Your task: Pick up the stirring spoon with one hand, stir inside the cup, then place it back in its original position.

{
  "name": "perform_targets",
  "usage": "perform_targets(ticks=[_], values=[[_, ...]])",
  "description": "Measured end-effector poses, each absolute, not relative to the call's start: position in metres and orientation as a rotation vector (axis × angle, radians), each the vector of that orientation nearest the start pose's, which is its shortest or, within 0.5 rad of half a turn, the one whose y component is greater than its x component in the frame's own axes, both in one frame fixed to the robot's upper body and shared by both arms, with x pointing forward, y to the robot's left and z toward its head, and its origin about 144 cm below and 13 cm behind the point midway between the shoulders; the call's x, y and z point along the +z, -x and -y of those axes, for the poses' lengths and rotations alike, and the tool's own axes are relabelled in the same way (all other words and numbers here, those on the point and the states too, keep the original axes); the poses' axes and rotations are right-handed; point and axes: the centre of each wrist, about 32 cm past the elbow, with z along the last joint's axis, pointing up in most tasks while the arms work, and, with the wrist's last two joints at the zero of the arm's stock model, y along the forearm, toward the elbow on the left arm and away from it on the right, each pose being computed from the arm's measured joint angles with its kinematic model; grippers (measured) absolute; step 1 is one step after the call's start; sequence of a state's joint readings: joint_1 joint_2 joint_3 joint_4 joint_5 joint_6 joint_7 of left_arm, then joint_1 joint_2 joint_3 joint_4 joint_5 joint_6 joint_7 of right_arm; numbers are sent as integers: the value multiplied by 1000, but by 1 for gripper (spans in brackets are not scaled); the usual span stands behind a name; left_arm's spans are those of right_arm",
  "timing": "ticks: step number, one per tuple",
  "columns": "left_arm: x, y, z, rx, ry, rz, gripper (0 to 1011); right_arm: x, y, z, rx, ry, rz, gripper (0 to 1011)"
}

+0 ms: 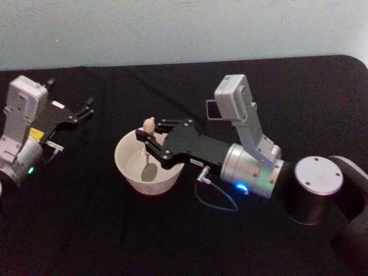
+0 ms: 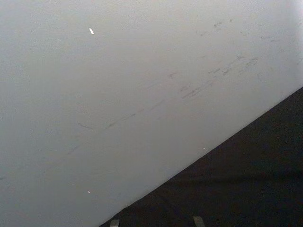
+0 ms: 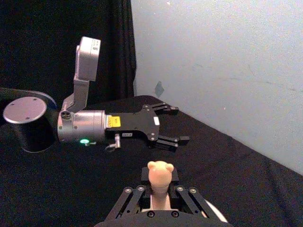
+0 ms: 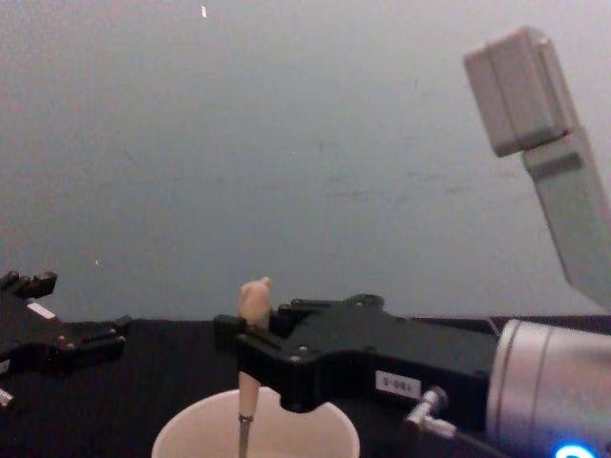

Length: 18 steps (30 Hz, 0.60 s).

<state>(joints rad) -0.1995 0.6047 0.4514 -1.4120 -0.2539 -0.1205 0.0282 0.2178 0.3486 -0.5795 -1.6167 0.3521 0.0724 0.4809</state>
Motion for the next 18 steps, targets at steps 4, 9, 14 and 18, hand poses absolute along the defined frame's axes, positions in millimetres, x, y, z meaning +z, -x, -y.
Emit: perform_targets(ticks=[4, 9, 14, 18], values=[[1140, -489, -310, 1248, -304, 285, 1001, 1177, -475, 149, -544, 65, 32, 212], [1140, -489, -310, 1248, -304, 285, 1001, 1174, -481, 144, -560, 69, 45, 212], [1140, -489, -310, 1248, -304, 285, 1001, 1173, -486, 140, -581, 72, 55, 212], [1140, -489, -310, 1248, -304, 285, 1001, 1173, -490, 140, -599, 70, 57, 212]])
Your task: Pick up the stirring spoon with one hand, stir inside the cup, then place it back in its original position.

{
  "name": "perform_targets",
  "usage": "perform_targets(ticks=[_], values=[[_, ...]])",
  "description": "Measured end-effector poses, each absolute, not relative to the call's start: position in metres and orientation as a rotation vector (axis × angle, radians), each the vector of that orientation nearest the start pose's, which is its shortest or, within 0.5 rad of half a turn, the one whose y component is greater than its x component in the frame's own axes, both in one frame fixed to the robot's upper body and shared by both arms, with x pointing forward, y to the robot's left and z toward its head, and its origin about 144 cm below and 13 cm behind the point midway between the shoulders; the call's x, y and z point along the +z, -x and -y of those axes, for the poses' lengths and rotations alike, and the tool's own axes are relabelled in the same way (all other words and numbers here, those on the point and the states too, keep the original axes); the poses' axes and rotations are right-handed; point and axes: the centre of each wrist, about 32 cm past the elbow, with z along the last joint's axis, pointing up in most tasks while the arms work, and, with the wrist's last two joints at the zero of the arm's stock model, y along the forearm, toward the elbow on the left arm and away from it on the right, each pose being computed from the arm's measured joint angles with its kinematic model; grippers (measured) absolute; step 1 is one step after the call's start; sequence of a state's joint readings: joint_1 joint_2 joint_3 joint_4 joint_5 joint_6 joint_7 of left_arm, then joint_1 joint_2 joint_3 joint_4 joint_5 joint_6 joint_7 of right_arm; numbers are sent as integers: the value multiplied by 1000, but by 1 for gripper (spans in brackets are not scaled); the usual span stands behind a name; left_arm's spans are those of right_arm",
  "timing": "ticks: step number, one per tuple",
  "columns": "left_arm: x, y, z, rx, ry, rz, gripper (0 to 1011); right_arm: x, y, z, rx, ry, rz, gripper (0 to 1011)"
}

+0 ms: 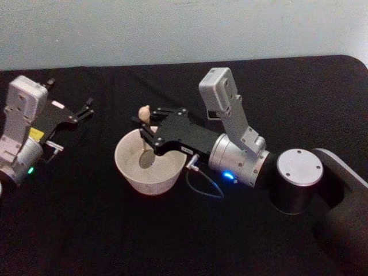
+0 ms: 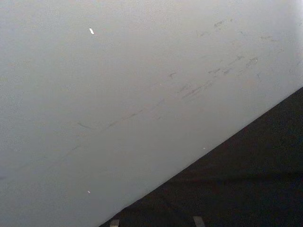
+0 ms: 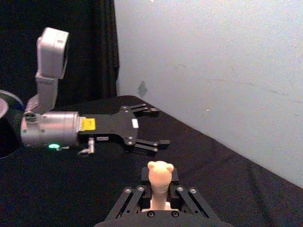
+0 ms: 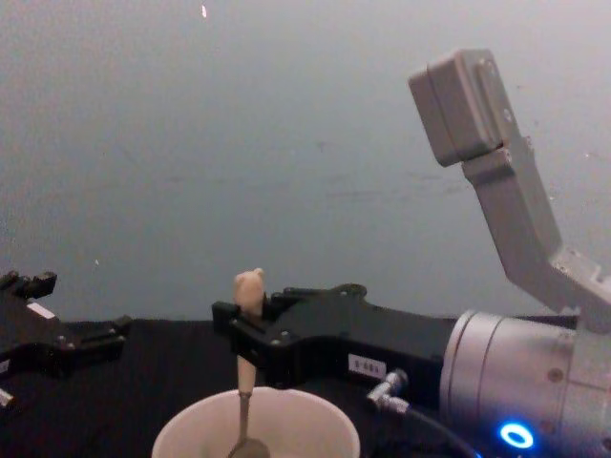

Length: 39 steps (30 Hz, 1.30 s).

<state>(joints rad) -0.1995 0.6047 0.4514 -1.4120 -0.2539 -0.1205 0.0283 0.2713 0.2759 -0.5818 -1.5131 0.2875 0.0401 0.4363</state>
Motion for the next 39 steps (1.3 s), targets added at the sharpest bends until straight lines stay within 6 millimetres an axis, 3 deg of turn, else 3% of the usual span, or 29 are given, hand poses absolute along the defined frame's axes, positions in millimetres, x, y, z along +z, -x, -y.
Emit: perform_targets(ticks=[10, 24, 39], values=[[1140, -489, -310, 1248, -304, 285, 1001, 1173, -493, 150, -638, 73, 58, 212], [1140, -489, -310, 1248, -305, 285, 1001, 1177, -482, 171, -629, 74, 45, 212], [1140, -489, -310, 1248, -304, 285, 1001, 1173, -468, 167, -561, 95, 32, 212]])
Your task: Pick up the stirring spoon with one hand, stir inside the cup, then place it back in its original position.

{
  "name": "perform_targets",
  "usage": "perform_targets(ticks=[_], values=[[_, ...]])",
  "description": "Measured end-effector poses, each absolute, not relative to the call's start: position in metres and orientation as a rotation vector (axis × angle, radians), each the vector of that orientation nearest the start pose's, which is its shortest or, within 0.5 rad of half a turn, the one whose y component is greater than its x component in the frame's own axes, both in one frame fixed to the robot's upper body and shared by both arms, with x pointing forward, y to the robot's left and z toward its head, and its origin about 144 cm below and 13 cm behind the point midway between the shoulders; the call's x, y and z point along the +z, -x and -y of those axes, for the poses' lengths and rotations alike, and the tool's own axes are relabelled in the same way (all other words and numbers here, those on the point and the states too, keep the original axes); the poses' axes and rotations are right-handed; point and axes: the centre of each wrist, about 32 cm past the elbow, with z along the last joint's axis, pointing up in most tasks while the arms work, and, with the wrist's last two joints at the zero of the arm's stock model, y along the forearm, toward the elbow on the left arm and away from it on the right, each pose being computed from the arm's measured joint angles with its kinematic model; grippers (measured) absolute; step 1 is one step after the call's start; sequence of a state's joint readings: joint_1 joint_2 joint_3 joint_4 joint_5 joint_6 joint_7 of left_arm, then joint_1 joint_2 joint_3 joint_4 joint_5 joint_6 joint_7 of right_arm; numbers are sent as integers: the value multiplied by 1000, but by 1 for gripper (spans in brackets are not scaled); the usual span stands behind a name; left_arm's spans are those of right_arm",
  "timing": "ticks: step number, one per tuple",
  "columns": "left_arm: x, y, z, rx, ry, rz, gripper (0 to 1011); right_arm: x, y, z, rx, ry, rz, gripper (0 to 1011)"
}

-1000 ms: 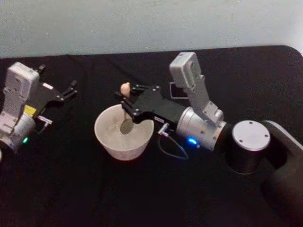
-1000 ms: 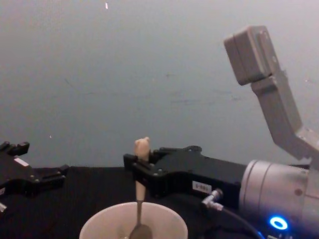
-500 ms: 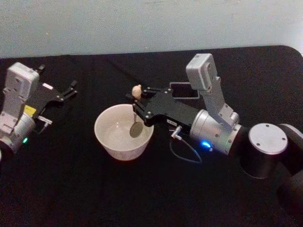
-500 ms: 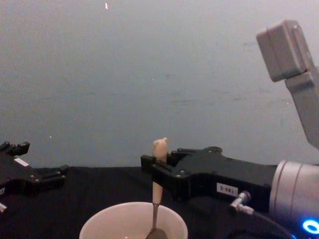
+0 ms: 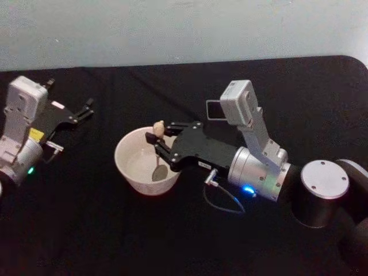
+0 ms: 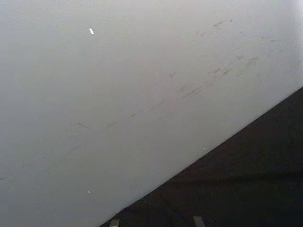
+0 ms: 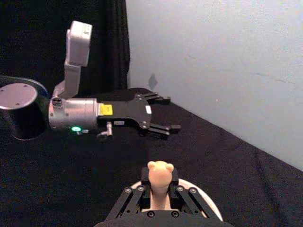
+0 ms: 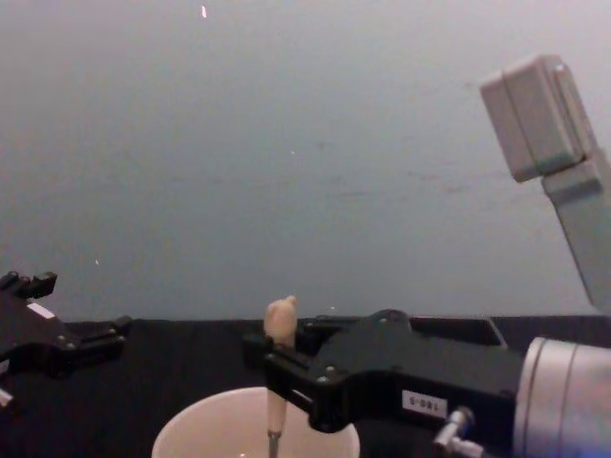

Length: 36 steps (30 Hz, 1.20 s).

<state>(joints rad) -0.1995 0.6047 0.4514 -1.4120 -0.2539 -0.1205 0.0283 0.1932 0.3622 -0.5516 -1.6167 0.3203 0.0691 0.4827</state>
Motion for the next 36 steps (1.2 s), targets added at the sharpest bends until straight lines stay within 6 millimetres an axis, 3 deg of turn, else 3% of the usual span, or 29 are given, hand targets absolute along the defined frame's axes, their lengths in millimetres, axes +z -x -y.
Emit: perform_targets(ticks=[20, 36], values=[[1140, -489, -310, 1248, -304, 285, 1001, 1169, -481, 140, -569, 84, 47, 212], [1140, -489, -310, 1248, -304, 285, 1001, 1171, -491, 151, -648, 80, 49, 212]])
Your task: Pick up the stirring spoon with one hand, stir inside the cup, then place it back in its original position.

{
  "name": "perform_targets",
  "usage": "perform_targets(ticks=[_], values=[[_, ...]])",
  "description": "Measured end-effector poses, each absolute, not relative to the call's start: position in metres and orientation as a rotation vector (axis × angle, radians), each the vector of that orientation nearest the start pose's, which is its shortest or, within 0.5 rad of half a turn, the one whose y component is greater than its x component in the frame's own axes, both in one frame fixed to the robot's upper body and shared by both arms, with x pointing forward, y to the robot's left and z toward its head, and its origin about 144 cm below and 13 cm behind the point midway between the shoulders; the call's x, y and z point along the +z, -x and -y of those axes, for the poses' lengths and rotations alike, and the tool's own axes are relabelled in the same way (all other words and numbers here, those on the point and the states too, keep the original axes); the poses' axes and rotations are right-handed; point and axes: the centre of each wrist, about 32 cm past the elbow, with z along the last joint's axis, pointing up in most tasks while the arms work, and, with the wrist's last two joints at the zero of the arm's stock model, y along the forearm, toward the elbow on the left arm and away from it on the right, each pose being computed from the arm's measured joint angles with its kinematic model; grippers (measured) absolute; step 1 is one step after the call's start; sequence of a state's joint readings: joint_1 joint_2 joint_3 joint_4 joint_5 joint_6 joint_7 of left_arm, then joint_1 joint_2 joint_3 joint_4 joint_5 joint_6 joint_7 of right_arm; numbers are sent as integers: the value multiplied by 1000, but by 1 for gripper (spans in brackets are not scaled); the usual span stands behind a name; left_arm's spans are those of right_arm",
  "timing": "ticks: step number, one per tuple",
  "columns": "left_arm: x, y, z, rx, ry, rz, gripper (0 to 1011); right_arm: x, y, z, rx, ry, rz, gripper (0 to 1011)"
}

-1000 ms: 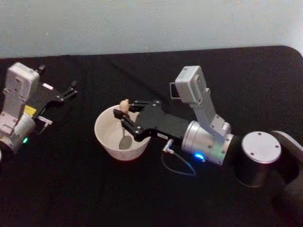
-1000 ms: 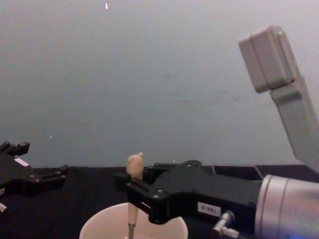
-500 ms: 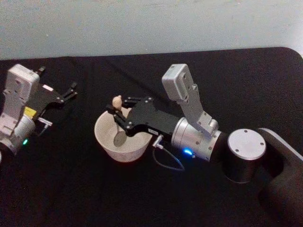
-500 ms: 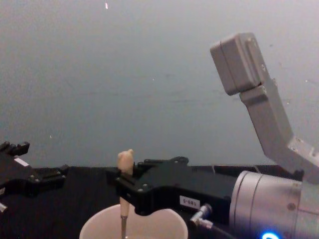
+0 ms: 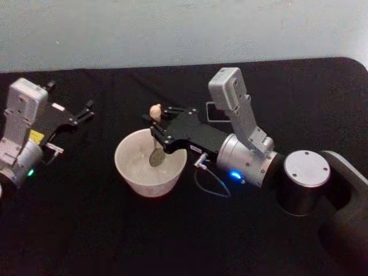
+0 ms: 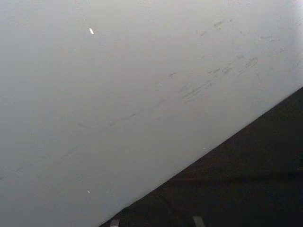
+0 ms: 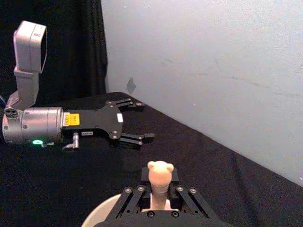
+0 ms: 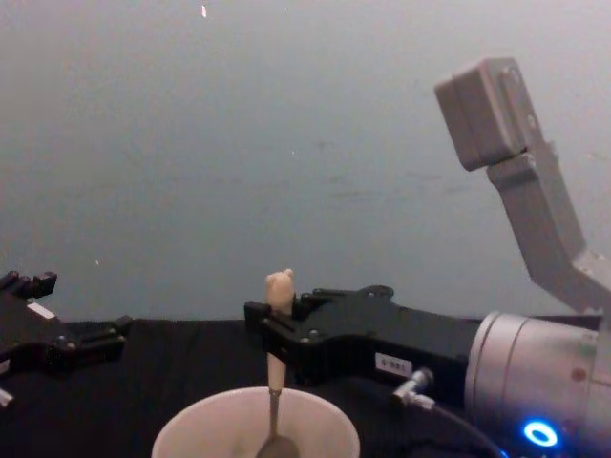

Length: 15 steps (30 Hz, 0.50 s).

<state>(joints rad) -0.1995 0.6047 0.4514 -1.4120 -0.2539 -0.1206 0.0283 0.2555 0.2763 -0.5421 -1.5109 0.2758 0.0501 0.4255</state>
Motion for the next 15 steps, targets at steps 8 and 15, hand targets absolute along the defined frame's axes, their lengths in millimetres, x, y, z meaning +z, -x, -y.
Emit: perform_targets(ticks=[8, 15], values=[[1140, -489, -310, 1248, -304, 285, 1001, 1173, -490, 154, -650, 75, 49, 212], [1140, -489, -310, 1248, -304, 285, 1001, 1186, -489, 157, -635, 35, 64, 212]])
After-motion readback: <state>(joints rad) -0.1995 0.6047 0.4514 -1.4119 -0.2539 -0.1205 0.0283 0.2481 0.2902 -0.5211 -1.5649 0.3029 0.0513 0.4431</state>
